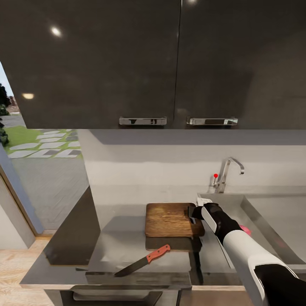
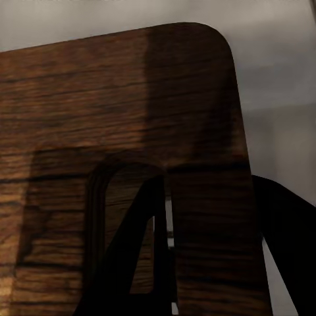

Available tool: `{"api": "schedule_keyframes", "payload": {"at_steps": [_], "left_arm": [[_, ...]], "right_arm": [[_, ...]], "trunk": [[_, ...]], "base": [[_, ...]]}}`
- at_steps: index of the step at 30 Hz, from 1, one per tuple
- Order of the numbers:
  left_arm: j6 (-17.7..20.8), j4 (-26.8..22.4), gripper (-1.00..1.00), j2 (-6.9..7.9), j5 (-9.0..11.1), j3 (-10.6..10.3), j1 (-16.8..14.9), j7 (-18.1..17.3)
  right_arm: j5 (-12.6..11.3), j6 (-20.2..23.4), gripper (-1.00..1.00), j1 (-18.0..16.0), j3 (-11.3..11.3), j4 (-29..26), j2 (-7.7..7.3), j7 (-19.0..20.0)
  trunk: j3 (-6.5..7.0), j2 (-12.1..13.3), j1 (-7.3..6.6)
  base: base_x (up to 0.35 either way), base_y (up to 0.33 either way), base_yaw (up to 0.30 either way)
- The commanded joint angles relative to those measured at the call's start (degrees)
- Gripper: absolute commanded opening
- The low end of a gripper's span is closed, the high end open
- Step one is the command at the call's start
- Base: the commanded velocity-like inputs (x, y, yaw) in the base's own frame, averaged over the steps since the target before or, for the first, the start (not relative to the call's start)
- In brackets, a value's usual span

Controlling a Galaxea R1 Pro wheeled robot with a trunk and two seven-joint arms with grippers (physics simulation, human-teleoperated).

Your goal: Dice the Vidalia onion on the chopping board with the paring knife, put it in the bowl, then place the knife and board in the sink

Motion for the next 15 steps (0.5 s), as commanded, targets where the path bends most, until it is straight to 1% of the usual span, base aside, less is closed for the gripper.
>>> {"api": "schedule_keyframes", "payload": {"at_steps": [1,7,15], "left_arm": [[-0.3,0.1,1.00,0.02,0.1,0.0,0.0,-0.2],[-0.3,0.1,1.00,0.02,0.1,0.0,-0.1,-0.2],[-0.3,0.1,1.00,0.04,0.1,0.0,0.0,-0.2]], "right_arm": [[-0.5,0.2,-1.00,0.0,0.4,-0.1,-0.06,-0.3],[-0.5,0.2,-1.00,0.0,0.4,-0.1,-0.06,-0.3],[-0.5,0.3,-1.00,0.0,0.4,-0.1,-0.06,-0.3]], "trunk": [[-0.10,-0.1,0.03],[-0.30,-0.1,0.03],[-0.90,-0.1,0.03]], "base": [[0.004,0.000,0.000],[0.001,0.000,0.000],[0.000,0.000,0.000]]}}
